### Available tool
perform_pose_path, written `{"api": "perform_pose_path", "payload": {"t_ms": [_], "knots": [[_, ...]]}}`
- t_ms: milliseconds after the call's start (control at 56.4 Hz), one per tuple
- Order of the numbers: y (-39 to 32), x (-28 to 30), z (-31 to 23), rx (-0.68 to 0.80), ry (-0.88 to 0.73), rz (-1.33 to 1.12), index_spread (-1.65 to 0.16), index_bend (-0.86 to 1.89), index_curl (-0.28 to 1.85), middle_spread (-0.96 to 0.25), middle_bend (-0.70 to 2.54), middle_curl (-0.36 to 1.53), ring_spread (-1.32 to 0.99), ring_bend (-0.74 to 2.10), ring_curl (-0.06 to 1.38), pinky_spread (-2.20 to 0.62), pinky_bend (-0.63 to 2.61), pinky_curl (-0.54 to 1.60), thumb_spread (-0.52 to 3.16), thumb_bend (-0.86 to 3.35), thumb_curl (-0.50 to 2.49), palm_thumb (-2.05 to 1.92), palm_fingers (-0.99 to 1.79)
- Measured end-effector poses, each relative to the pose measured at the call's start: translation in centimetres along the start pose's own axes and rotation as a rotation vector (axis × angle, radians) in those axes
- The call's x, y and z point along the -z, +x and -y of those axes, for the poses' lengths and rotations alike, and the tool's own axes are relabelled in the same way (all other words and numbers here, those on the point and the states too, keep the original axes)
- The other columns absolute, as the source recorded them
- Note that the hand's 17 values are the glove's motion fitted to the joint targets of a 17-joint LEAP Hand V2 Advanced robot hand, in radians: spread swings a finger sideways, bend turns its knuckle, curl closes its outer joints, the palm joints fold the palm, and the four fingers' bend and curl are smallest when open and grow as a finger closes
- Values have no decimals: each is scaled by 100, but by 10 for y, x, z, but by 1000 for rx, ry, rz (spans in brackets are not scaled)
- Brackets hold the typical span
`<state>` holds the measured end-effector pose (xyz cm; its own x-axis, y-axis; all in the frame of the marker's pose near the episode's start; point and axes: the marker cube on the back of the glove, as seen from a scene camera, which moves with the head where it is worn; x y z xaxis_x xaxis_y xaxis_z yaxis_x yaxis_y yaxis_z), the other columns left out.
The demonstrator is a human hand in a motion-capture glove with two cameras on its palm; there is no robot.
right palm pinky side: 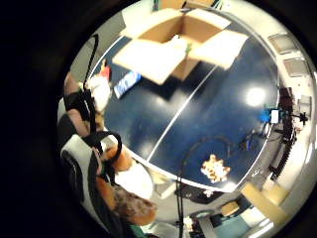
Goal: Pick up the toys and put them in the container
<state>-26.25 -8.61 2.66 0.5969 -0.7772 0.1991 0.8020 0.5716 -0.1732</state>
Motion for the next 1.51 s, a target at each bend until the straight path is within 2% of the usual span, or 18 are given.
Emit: {"api": "perform_pose_path", "payload": {"t_ms": [71,142,195,266,355,461,496,550,567,603,621,745,922,1117,1206,1312,1383,1507], "knots": [[-50,6,56,-151,163,-116,-32,17,-1,-24,49,63,-32,120,48,-43,98,42,65,18,78,76,108],[-52,16,91,-187,235,-135,-32,17,-1,-24,47,65,-32,120,48,-43,98,42,63,17,80,76,107],[-11,33,99,-97,260,-115,-33,16,-1,-25,45,66,-32,120,48,-43,98,42,62,17,82,77,107],[33,33,127,-386,313,-364,-33,17,-1,-26,43,68,-32,120,48,-43,98,42,62,16,84,77,107],[92,39,143,-596,387,-497,-33,16,-1,-27,39,70,-33,120,48,-43,99,43,61,15,86,77,106],[131,35,152,-667,474,-539,-33,11,-2,-28,32,72,-33,120,49,-43,105,45,63,13,87,76,99],[121,24,157,-646,445,-516,-33,4,-3,-27,26,71,-33,120,49,-44,111,46,74,11,85,71,87],[103,6,161,-608,380,-459,-31,-2,0,-23,19,70,-31,110,49,-38,117,51,96,1,76,52,31],[96,1,161,-589,370,-439,-30,5,3,-19,8,65,-26,93,46,-30,117,52,98,-6,72,42,-12],[89,-4,158,-552,375,-434,-28,11,6,-14,9,62,-19,77,43,-23,118,53,103,-8,67,33,-30],[89,-4,154,-538,386,-449,-27,12,6,-11,8,59,-16,62,37,-20,118,51,103,-12,64,24,-43],[85,13,109,-513,472,-390,-24,11,10,-2,8,47,-6,37,23,-6,113,42,111,-5,54,10,-35],[74,40,1,-554,530,-408,-23,10,13,1,11,38,0,31,23,3,105,38,119,-2,46,6,-26],[29,-9,-147,-684,497,-359,-24,13,15,1,15,34,1,30,24,6,99,35,126,-2,40,3,-17],[48,-54,-218,-798,431,-269,-25,15,18,1,16,33,1,33,25,7,93,33,128,-2,38,2,-10],[148,-93,-279,-865,266,-230,-27,17,20,1,18,33,1,37,27,7,87,31,130,-1,37,2,-4],[197,-137,-307,-923,115,-226,-27,19,22,1,15,33,1,32,26,7,88,32,130,-2,36,1,-9],[209,-210,-331,-1075,-75,-189,-30,17,25,2,9,28,3,17,24,8,94,33,118,-5,34,-4,-21]]}}
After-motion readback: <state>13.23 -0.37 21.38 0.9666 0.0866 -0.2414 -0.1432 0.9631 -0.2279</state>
